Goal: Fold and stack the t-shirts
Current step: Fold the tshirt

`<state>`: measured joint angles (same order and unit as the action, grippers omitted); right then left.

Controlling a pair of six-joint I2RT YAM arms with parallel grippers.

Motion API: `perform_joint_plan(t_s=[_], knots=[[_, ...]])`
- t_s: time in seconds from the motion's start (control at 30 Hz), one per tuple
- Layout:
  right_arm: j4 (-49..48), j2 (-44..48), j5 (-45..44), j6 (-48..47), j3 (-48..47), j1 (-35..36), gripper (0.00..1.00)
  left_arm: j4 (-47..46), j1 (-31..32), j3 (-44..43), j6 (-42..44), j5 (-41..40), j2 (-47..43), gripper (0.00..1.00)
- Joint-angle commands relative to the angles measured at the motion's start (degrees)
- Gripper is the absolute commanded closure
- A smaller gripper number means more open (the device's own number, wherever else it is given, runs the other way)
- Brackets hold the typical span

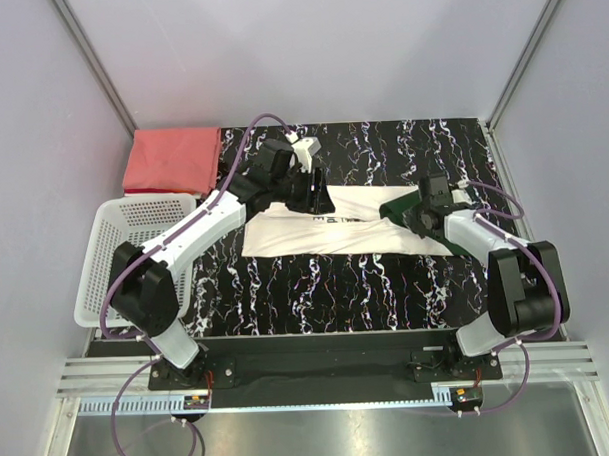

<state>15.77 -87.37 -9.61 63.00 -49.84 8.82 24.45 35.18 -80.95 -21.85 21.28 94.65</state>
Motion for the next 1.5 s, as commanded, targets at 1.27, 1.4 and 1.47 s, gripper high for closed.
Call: perform_joint_plan(t_s=[1.27, 1.4, 1.47], knots=[[2.2, -30.3, 9.4, -30.5, -28.0, -13.7, 0.93, -2.4, -8.1, 18.9, -7.5, -14.1, 4.6, 0.42], [4.5, -34.5, 11.6, -33.3, -35.1, -14.0, 0.93, -4.4, -6.9, 19.7, -10.3, -10.8, -3.5, 0.42], [5.8, -37.9, 14.2, -34.3, -40.2, -14.0, 0.93, -4.1, -6.6, 17.9, -9.7, -9.6, -7.8, 0.41]])
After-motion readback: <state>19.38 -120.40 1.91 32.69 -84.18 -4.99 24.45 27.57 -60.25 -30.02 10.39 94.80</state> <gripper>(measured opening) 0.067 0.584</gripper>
